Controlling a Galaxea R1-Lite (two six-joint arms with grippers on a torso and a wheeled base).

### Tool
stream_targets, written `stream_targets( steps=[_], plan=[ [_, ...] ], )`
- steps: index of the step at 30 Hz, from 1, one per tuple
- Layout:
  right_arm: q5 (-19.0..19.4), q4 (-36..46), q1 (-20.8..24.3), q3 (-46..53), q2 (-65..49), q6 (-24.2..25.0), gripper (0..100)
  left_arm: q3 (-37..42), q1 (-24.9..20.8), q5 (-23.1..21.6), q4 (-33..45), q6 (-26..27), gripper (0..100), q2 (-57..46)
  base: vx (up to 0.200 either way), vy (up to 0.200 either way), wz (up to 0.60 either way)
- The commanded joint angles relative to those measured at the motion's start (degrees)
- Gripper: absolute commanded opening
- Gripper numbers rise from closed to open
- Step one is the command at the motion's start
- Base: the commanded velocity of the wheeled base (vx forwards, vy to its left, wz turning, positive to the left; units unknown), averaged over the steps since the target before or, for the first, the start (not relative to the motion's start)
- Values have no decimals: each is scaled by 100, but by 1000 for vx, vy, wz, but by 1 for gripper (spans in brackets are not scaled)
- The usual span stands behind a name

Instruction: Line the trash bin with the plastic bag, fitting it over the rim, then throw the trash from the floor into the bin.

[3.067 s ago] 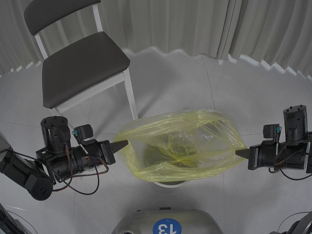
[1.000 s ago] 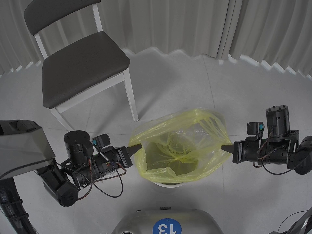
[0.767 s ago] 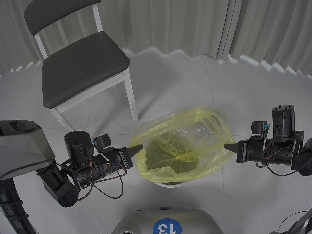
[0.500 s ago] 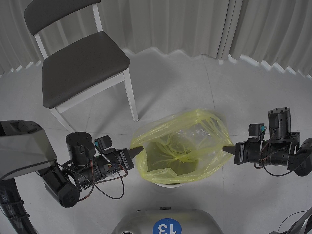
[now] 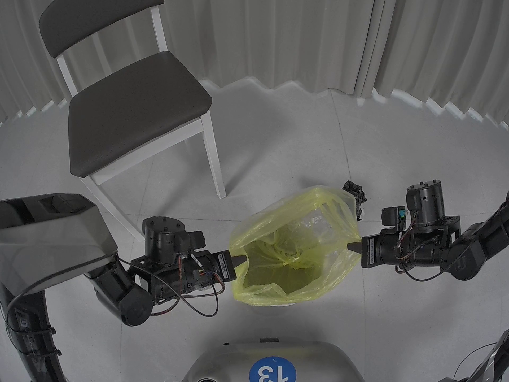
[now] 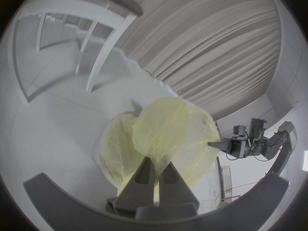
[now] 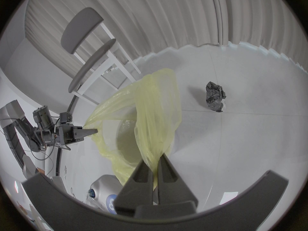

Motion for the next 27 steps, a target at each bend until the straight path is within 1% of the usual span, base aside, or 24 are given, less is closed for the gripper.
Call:
stream_targets(
  steps=[1,3,4,5,6,7,8,11,17,21,27],
  plan=[
    [318,935,-152,-504,26,-346,0,-1069,124,-47,1545,-1,0,-468,0,0,0],
    [388,1594,-178,-908,-45,-398,0,-1333,203,-100,1950,17,0,-573,0,0,0],
    [397,1743,-178,-996,-45,-416,0,-1377,212,-109,2020,17,0,-573,0,0,0],
    [423,2244,-178,-1330,-36,-530,0,-1465,221,-135,2152,35,0,-591,0,0,0],
    [423,2288,-178,-1357,-36,-548,0,-1474,221,-144,2161,35,0,-599,0,0,0],
    [520,2833,-178,-1717,8,-715,0,-1474,212,-144,2196,61,0,-617,0,0,0],
    [599,3194,-196,-1945,26,-864,0,-1447,203,-144,2196,105,0,-608,0,0,0],
    [643,3695,-231,-2332,289,-1224,0,-1403,194,-144,2213,175,0,-538,0,0,0],
    [643,3739,-204,-2332,588,-1348,0,-1034,212,-135,2354,184,0,-775,0,0,0],
    [643,3712,-143,-2068,527,-1391,0,-586,203,-135,2424,193,0,-1100,0,0,0],
    [643,3668,-64,-1664,527,-1479,0,-182,203,-135,2354,298,0,-1144,0,0,0]
  ],
)
